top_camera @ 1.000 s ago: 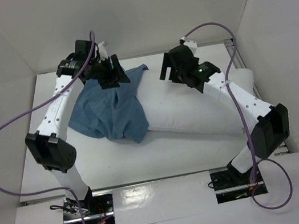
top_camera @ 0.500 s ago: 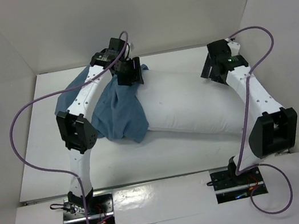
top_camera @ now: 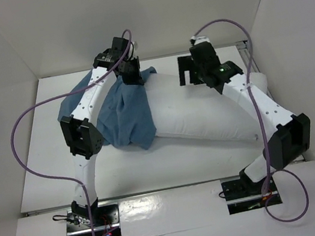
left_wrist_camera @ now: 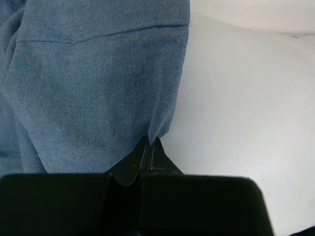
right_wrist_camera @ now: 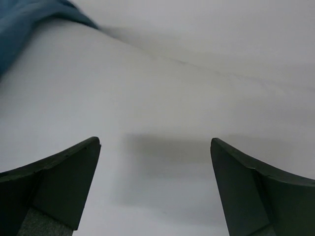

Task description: Put the pillow into the pillowcase

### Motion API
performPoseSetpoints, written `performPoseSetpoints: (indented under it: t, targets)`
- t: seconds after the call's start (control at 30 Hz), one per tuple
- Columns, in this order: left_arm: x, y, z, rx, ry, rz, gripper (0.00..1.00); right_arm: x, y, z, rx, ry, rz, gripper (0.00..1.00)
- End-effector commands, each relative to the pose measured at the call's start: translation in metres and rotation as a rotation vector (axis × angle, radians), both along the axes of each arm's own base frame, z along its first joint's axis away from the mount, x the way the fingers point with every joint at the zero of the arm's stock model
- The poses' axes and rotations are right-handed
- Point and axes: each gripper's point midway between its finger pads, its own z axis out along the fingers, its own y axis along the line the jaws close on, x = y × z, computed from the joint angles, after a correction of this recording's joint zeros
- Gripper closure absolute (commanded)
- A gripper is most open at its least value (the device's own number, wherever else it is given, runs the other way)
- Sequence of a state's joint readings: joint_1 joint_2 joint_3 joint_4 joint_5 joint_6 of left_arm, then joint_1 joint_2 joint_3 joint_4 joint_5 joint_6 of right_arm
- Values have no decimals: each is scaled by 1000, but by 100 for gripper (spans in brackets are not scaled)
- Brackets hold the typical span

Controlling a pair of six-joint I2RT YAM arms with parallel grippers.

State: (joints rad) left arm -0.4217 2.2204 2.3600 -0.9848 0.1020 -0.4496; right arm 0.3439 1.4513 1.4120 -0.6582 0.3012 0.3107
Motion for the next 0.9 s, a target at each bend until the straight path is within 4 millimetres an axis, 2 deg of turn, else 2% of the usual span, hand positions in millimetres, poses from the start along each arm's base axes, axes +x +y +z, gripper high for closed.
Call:
performPoseSetpoints:
  t: [0.0,0.07,0.13,0.17,0.2,0.27,0.3,0.33,0.4,0.43,0.47,0.5,0.53,0.6,0.63,0.7,0.73,0.8,0.83,0.87]
  targets:
    - [8,-5,28,-77,-65,0,100,28,66,27,-18,-113,303,0]
    - [6,-6,33,-89,-70,-7,100,43,85,6,-47,-70,394,0]
    - [5,-8,33,-101,-63,-8,100,52,107,-5,-9,-45,483,0]
    - [5,-8,33,-101,-63,-8,100,62,117,-21,-2,-8,516,0]
    - [5,-8,33,-101,-63,-8,100,61,130,-29,22,12,560,0]
    - [4,-7,39,-105,-72,-8,100,62,142,-44,53,57,605,0]
    - [2,-7,44,-109,-81,-8,100,57,155,-60,83,97,653,0]
    - [2,-7,44,-109,-81,-8,100,56,161,-63,102,101,676,10]
    - [2,-5,49,-107,-94,-3,100,49,171,-62,118,103,722,46]
    - [1,-4,54,-106,-107,-10,100,42,178,-60,127,99,747,70]
    - [1,-4,54,-106,-107,-10,100,31,186,-51,129,80,760,100]
    - [-1,-6,65,-123,-123,-18,100,33,187,-49,131,67,761,100]
    - [-4,-5,72,-129,-137,-19,100,22,191,-33,125,28,764,100]
    - [-7,-5,87,-148,-162,-27,100,14,198,-8,113,-61,767,100]
    - [-8,-5,97,-157,-185,-28,100,0,201,13,100,-117,768,100]
    - [-14,-2,126,-181,-243,-31,100,-13,207,36,100,-170,782,100]
    - [-17,-3,140,-201,-269,-41,100,-24,212,57,99,-221,788,100]
    - [-27,-1,166,-234,-314,-44,100,-39,216,62,84,-201,804,100]
    - [-30,-2,180,-262,-340,-46,100,-49,226,71,77,-211,820,100]
    - [-32,-1,189,-278,-355,-40,100,-59,226,68,62,-190,826,100]
